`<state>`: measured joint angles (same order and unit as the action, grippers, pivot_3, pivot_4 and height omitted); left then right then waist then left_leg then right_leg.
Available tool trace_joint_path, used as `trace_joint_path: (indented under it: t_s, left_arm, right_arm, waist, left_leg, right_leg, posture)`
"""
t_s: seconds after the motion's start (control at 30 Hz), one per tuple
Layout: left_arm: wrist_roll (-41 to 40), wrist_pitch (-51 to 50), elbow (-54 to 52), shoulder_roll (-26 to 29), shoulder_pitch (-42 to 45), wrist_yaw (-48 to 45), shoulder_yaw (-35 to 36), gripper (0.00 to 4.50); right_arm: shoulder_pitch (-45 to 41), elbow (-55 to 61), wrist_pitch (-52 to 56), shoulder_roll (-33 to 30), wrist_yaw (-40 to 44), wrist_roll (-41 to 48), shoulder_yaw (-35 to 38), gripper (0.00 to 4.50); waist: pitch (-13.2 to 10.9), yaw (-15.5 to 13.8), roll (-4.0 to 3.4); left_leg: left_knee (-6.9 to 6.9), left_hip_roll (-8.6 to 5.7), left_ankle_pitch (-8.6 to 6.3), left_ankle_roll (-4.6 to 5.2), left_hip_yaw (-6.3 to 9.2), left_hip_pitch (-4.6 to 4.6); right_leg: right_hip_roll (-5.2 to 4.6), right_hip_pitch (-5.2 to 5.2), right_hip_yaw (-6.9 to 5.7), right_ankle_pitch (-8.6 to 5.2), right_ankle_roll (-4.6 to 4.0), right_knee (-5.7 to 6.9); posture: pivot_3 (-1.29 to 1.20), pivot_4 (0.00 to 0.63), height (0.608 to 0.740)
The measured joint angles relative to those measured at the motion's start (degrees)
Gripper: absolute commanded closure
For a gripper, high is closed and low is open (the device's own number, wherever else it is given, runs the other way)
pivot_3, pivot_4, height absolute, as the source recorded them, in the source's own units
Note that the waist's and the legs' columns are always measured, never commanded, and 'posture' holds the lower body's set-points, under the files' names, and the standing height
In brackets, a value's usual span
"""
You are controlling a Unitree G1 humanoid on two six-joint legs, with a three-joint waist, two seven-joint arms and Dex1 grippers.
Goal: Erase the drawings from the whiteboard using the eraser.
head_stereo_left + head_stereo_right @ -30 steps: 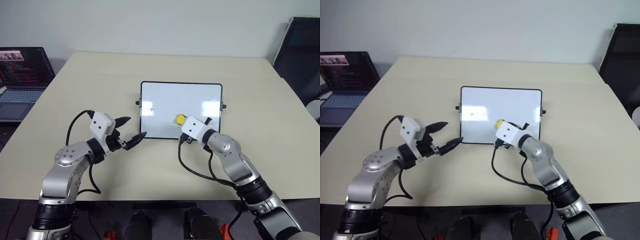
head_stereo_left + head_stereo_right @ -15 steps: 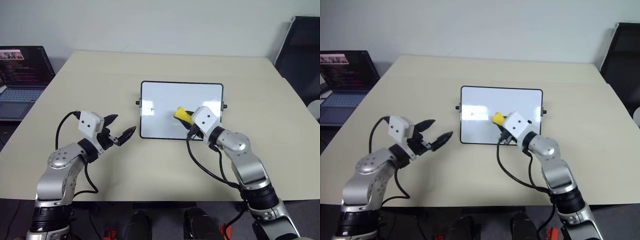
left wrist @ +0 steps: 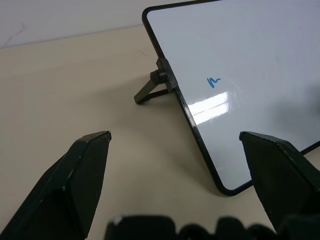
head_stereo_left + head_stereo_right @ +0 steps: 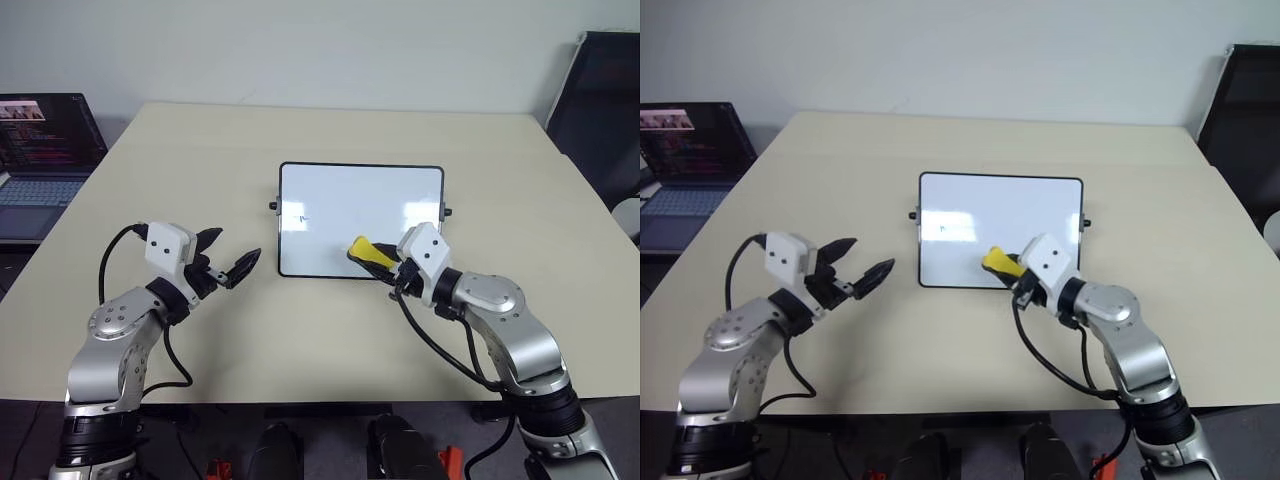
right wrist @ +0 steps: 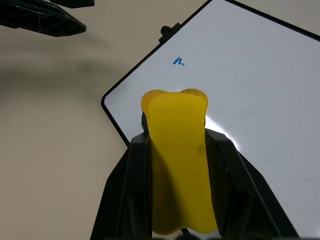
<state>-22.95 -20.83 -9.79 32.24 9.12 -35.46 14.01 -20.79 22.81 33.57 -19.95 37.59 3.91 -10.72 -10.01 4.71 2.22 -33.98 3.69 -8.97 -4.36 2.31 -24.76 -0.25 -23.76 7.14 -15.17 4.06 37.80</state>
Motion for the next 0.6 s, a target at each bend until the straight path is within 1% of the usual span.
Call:
trace_joint_path:
  t_s: [0.17, 0.27, 0.43, 0.57, 0.6]
  left_arm:
    - [0.4, 0.0, 0.9, 0.3, 0.2, -0.2, -0.1, 0.00]
    - [0.8, 0.0, 2.2, 0.8, 1.1, -0.6, -0.3, 0.00]
    - [1.2, 0.1, 3.9, 1.1, 3.9, -1.6, -1.2, 0.00]
    - [1.5, 0.1, 4.0, 1.0, 4.5, -1.9, -2.1, 0.00]
    - [1.6, 0.1, 4.0, 1.0, 4.6, -2.1, -2.5, 0.00]
  right_arm:
    - [-4.3, -3.4, -1.9, 0.7, -2.5, -2.5, -2.9, 3.40]
    - [-9.6, -8.3, -4.2, 2.0, -3.8, -5.0, -5.6, 3.40]
    - [-21.5, -22.8, -12.1, 6.3, -6.8, -11.5, -11.5, 3.40]
    - [-27.4, -34.4, -17.2, 9.3, -8.5, -14.5, -13.4, 3.40]
    - [-28.5, -36.7, -18.3, 9.8, -9.0, -15.1, -13.6, 3.40]
  waist:
    - [0.0, 0.1, 0.00]
    - [0.0, 0.1, 0.00]
    - [0.0, 0.1, 0.00]
    - [0.0, 0.1, 0.00]
    - [0.0, 0.0, 0.00]
  left_leg:
    - [-0.01, 0.00, 0.00, 0.00, 0.00, 0.00]
    - [-0.01, 0.00, 0.00, 0.00, -0.01, 0.00]
    - [0.02, 0.00, 0.00, 0.00, -0.01, -0.02]
    - [0.05, 0.01, -0.01, -0.01, 0.01, -0.06]
    - [0.06, 0.01, -0.01, -0.01, 0.02, -0.08]
  right_leg:
    - [0.00, -0.03, 0.00, 0.01, -0.01, 0.04]
    - [0.01, -0.05, 0.01, 0.01, -0.01, 0.04]
    - [0.02, -0.05, -0.01, 0.02, 0.01, 0.06]
    - [0.02, -0.07, -0.05, 0.14, 0.20, 0.06]
    - [0.02, -0.08, -0.07, 0.21, 0.13, 0.06]
  posture:
    - [0.00, 0.150, 0.740]
    - [0.00, 0.150, 0.740]
    - [0.00, 0.150, 0.740]
    - [0.00, 0.150, 0.740]
    - [0.00, 0.150, 0.740]
